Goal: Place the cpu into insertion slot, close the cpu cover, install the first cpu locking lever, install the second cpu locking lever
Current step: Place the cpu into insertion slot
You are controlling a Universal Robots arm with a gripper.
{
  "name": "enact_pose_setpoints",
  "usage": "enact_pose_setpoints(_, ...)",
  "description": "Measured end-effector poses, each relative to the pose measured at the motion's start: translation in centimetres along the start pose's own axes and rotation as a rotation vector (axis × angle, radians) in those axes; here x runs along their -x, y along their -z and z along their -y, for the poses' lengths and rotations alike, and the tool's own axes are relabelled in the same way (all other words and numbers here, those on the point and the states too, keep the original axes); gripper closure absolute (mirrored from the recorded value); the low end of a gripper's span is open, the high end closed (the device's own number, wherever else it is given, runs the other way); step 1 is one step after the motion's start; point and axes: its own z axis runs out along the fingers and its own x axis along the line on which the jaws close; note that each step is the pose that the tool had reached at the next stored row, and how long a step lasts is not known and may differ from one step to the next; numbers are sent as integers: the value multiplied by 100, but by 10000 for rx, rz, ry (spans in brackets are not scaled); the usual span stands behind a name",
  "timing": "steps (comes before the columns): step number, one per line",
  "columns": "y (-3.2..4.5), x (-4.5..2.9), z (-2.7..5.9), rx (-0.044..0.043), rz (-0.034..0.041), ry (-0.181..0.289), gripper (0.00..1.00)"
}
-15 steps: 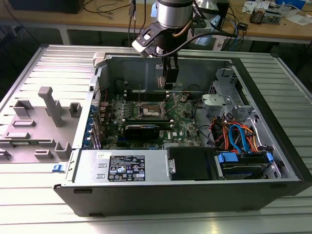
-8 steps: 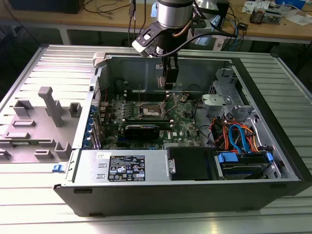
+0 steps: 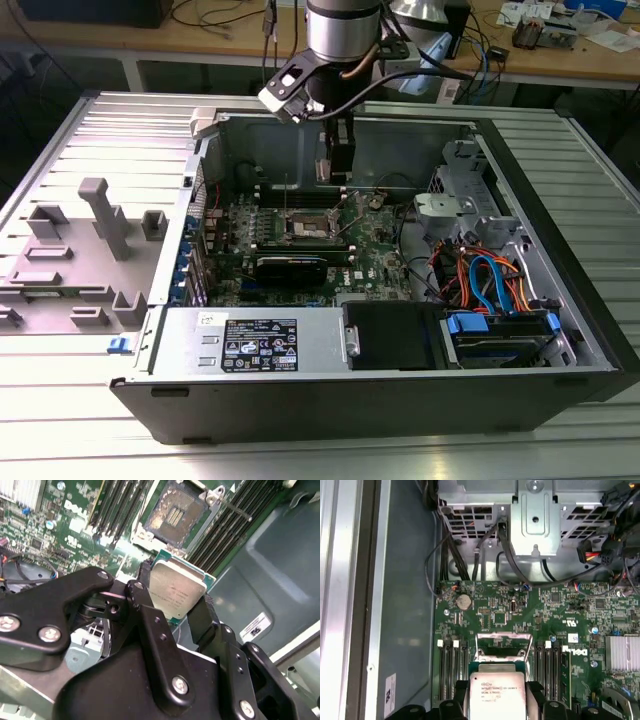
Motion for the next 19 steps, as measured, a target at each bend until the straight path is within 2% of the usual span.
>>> enact_pose_setpoints(7,-89,-1,125,18,1,1,46)
enact_pose_setpoints(14,-96,0,128,17,1,1,46)
enact_pose_setpoints(19,-186,0,173,111,2,2,46)
